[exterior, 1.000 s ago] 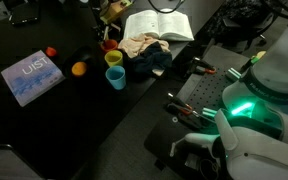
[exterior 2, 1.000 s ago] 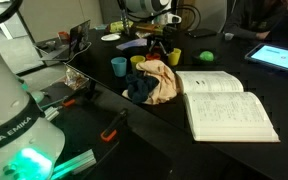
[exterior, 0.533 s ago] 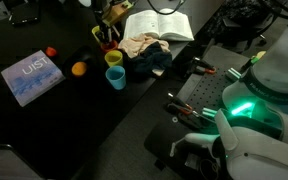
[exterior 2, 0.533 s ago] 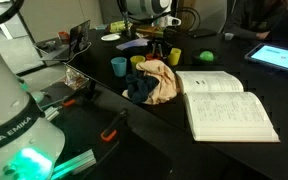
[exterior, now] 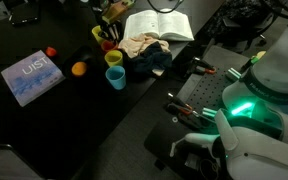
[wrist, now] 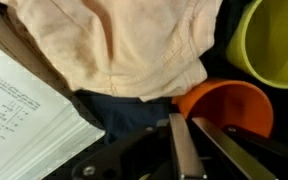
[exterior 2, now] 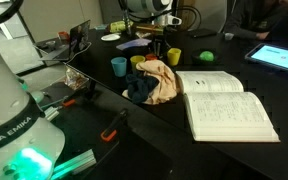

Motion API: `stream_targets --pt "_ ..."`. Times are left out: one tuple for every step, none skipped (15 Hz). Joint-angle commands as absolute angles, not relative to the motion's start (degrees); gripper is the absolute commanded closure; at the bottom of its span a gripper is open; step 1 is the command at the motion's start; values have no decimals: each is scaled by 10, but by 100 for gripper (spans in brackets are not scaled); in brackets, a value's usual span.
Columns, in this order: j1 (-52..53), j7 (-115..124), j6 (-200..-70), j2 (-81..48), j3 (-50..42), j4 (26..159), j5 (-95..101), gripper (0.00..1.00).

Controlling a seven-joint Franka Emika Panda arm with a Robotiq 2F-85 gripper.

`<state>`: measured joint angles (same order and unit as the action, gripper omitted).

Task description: Stack the cups together.

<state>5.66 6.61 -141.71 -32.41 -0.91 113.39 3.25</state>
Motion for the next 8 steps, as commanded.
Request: stream_targets --pt "46 64 -1378 -301 -2 1130 19 96" --pt "44 62 -1374 -294 -2 1131 16 96" --pt "42 62 -1370 -286 -1 1133 14 96" --pt "40 64 -1368 -274 -3 1136 14 96" --pt "37 61 -1365 -265 -1 1139 10 96" --pt "32 58 -1366 -252 1 1145 4 96" --pt "28 55 -1360 -240 5 1148 -6 96" --pt "20 45 -1351 -222 11 1157 -21 96"
